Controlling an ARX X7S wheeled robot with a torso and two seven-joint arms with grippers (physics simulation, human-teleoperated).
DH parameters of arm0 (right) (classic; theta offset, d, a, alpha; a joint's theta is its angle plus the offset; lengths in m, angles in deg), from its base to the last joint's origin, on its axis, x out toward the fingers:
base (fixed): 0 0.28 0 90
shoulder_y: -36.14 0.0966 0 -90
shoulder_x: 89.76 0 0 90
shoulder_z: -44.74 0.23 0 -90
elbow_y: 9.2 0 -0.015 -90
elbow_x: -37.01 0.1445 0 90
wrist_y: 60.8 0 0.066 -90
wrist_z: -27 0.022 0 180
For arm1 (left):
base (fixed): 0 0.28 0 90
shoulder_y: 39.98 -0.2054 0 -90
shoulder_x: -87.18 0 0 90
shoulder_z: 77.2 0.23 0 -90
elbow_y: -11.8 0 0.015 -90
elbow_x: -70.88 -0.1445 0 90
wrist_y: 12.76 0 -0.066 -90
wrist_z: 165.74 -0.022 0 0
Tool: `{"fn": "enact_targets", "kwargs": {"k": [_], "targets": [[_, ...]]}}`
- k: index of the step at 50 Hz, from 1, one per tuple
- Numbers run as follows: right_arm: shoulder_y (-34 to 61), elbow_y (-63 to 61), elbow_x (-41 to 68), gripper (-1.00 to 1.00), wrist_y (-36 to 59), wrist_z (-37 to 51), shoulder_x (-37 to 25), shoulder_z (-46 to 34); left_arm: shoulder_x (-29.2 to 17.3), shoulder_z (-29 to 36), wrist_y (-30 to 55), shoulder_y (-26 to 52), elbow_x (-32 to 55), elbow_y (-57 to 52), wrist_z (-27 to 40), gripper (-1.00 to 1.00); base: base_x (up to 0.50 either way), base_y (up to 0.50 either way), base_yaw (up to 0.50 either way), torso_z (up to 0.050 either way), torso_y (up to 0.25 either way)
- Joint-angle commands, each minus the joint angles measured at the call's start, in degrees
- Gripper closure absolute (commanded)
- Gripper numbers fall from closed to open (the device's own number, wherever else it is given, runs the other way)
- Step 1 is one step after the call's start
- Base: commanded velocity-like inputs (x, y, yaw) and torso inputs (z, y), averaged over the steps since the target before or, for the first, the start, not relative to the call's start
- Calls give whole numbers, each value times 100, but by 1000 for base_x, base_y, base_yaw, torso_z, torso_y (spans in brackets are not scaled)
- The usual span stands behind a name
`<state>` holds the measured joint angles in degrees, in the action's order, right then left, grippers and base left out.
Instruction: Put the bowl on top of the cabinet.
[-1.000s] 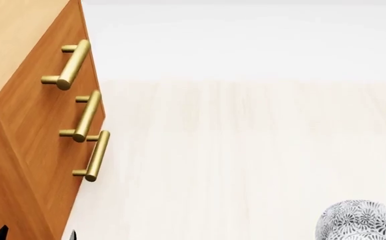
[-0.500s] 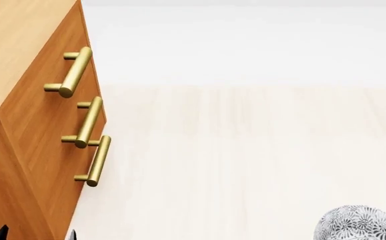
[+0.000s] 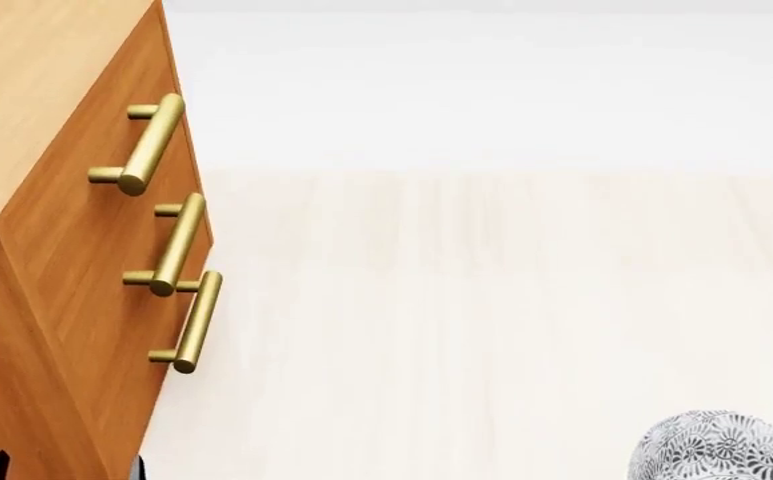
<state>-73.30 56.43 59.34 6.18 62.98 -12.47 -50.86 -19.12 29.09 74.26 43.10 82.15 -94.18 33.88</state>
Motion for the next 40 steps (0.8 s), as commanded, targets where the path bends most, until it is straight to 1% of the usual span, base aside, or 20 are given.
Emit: {"fn": "enact_targets", "kwargs": {"k": [1, 9, 25, 34, 38, 40], "targets": [[30, 1, 444, -100, 45, 133, -34, 139, -19, 8, 5, 14, 32, -2, 24, -100, 0, 0, 0, 0, 0], [67, 31, 658, -100, 78, 192, -49, 184, -26, 13, -2, 30, 35, 21, 49, -100, 0, 0, 0, 0, 0], [83, 157, 1428, -100, -7, 415, 31, 473, -46, 39, 23, 48, 42, 52, 95, -100, 0, 0, 0, 0, 0], [70, 206, 1579, -100, -79, 512, 83, 563, -60, 52, 23, 49, 38, 52, 118, -100, 0, 0, 0, 0, 0], [110, 231, 1602, -100, 48, 639, 55, 568, -61, 65, 18, 56, 32, 63, 126, -100, 0, 0, 0, 0, 0], [170, 258, 1993, -100, 247, 592, -68, 519, -61, 73, 22, 64, 38, 73, 124, -100, 0, 0, 0, 0, 0]]}}
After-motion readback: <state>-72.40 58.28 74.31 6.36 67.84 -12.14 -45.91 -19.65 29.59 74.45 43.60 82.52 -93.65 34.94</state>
